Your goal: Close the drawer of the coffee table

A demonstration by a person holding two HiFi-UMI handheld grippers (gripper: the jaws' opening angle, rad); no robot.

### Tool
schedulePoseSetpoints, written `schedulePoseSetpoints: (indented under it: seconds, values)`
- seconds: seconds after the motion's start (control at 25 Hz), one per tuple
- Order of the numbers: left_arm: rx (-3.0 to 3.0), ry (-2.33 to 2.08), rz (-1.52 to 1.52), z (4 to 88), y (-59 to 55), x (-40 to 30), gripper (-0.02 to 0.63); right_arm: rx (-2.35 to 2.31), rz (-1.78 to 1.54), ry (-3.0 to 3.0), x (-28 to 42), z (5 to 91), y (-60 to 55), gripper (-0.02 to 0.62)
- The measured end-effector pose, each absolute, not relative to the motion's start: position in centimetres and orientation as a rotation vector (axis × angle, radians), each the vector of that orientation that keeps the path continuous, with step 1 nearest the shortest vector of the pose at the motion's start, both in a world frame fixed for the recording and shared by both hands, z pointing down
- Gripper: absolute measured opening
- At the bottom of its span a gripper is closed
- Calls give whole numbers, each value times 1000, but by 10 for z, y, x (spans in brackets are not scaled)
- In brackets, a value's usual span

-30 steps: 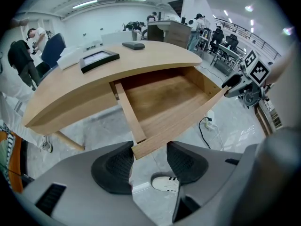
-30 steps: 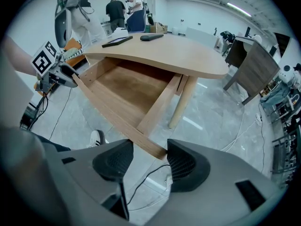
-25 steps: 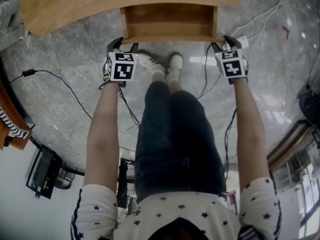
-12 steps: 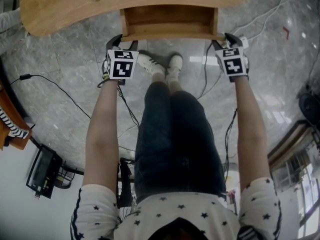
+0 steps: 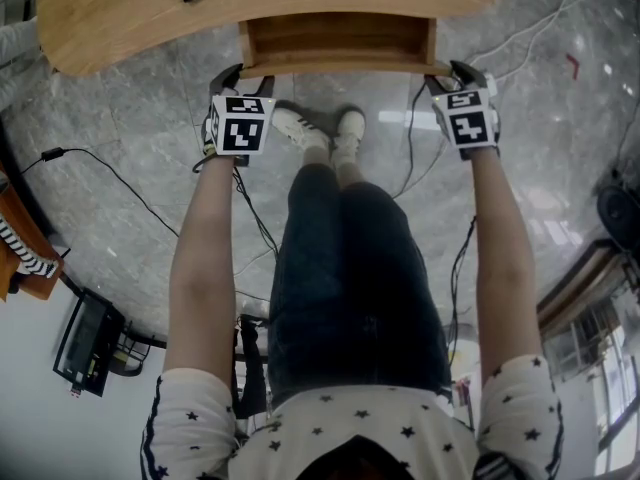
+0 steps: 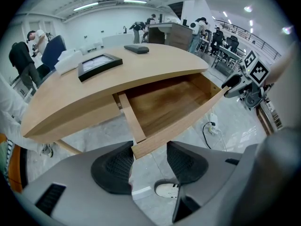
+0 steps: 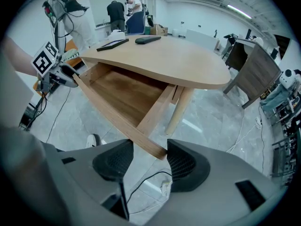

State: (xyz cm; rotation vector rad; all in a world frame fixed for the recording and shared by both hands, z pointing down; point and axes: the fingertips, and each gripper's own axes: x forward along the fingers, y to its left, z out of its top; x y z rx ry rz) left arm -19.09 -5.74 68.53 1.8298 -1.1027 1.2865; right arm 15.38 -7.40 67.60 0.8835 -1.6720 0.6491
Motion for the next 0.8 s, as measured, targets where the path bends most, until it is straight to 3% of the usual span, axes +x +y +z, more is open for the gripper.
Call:
schedulePoseSetpoints:
  seconds: [0.8]
  values:
    - [1837,-1126,1263,684,-87,-190,232,901,637,-1683,155,675,-105,236]
